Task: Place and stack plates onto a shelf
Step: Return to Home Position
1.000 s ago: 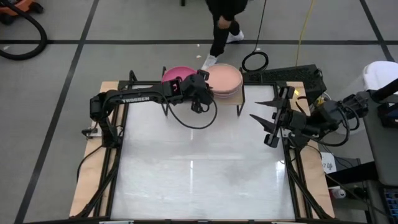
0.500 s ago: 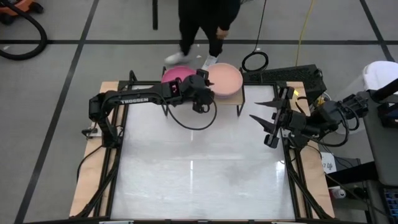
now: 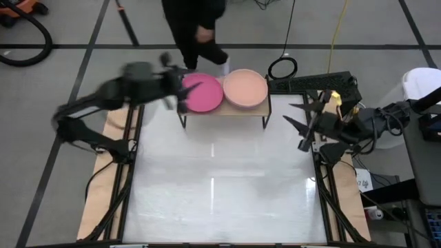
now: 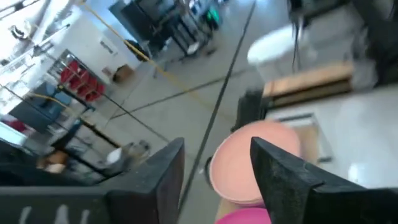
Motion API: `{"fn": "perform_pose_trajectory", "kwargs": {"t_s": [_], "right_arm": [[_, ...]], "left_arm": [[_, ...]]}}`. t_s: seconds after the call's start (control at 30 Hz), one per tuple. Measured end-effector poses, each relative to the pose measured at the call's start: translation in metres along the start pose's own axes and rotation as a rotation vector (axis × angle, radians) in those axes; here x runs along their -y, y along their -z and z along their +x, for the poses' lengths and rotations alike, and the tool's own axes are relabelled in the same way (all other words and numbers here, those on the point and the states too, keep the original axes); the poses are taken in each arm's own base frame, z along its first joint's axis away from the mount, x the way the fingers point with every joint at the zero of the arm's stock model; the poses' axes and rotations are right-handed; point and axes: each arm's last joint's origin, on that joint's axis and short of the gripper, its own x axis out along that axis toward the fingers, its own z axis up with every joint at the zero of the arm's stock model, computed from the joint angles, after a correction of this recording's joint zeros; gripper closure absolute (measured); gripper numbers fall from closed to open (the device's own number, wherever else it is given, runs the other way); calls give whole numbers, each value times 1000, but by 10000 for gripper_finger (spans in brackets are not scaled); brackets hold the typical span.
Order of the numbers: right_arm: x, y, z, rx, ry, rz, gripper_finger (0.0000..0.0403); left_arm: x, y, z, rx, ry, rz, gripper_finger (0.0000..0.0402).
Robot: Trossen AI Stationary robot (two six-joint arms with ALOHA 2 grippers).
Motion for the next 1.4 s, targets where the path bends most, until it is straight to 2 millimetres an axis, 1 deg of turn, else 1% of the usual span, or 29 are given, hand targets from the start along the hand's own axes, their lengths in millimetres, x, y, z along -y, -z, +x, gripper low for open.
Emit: {"fn": "perform_pose_trajectory", "kwargs": {"t_s": [0.13,0.2,0.3,0.4,0.53,0.67,0.9,1.23,1.33,1.4], "right_arm": [[8,10,-15,-28,-120,71,234],[12,16,-22,-32,-164,110,234],[12,31,-29,-20,-161,137,234],[6,50,-32,10,-151,152,234],[-7,80,-34,55,-133,148,234],[-19,106,-35,130,-100,148,234],[-37,150,-39,224,-43,164,234],[-53,205,-49,297,2,190,237],[-58,220,-50,283,-7,181,249],[-58,221,-51,288,-4,187,264]], "left_arm": [[-22,3,-63,77,36,-137,241],[-27,8,-90,125,63,-195,257],[-28,23,-123,177,87,-252,279],[-21,42,-146,207,123,-301,298],[-6,72,-164,252,166,-377,313],[14,100,-167,321,194,-407,319],[53,144,-153,394,215,-423,320],[102,189,-128,488,286,-485,320],[115,203,-122,519,293,-507,320],[123,212,-118,532,294,-522,320]]}}
